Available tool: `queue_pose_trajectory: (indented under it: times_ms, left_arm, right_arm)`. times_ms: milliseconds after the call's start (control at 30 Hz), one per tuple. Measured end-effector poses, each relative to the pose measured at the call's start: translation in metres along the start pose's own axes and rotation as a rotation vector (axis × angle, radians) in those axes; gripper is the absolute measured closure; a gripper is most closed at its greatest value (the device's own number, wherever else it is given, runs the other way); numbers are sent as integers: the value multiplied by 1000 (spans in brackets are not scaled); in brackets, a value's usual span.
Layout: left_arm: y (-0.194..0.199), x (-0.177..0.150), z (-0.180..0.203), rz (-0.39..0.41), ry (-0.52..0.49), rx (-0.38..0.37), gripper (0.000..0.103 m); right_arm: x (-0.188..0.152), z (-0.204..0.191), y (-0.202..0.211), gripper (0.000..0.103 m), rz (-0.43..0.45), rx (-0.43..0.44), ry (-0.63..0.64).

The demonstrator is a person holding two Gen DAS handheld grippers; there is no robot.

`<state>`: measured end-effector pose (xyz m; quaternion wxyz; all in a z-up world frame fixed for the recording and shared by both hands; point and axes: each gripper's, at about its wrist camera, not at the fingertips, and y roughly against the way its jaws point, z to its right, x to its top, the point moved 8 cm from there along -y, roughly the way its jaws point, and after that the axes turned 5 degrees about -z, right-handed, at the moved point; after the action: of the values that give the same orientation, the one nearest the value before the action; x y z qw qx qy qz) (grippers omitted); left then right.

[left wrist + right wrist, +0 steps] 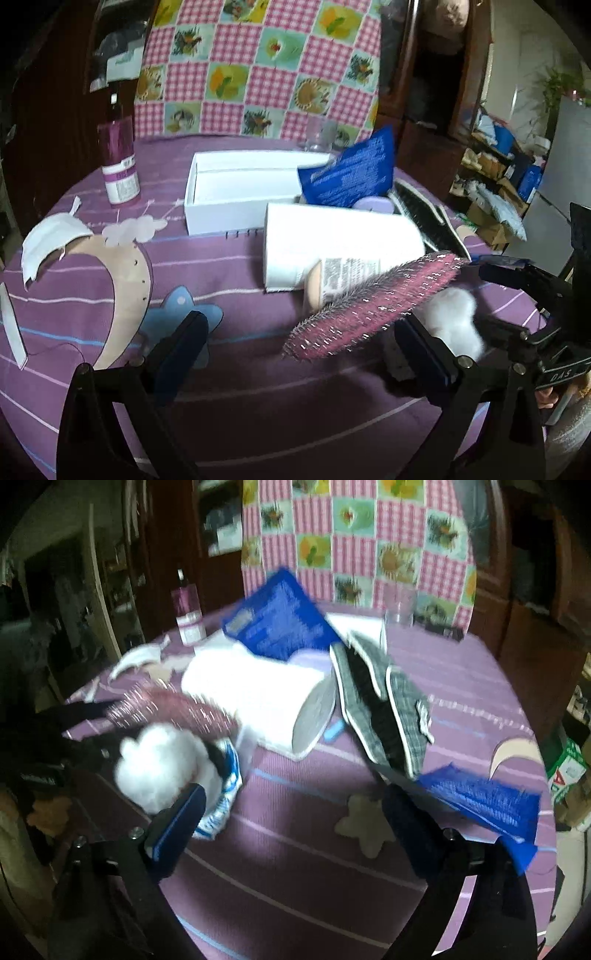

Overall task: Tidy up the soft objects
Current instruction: 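Hold pink glitter sponge in left tool while right tool grasps toothpaste tube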

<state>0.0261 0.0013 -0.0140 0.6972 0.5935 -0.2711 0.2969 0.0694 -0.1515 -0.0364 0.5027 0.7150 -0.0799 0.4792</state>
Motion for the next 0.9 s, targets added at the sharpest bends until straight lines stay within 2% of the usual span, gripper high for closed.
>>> queue_pose_trajectory:
  times_ms: [67,167,400,467,600,733,833,900]
  left_arm:
    - [7,2,3,33,-6,-5,1]
    - [11,4,4,57,-13,-8,1]
    - [9,3,2,37,-7,-5,1]
    - [8,3,3,28,-9,-7,1]
    - [5,4,4,17,-9,-32,1]
    - [6,5,9,25,-15,-77,7]
    - [6,6,16,29,-49,-77,16]
    - [6,7,24,23,-89,-76,22]
  right_arm:
    - [6,0,10,7,61,-13,12]
    - [10,0,17,7,100,-23,22]
    - [10,6,12,7,69,-60,3]
    - [9,10,15,7,81,-102,-11]
    - [8,14,13,7,61,-120,-15]
    - [8,17,10,7,43,-116,-24]
    - [12,19,17,8,40,-114,-36]
    - [18,20,22,12,22,-90,-56]
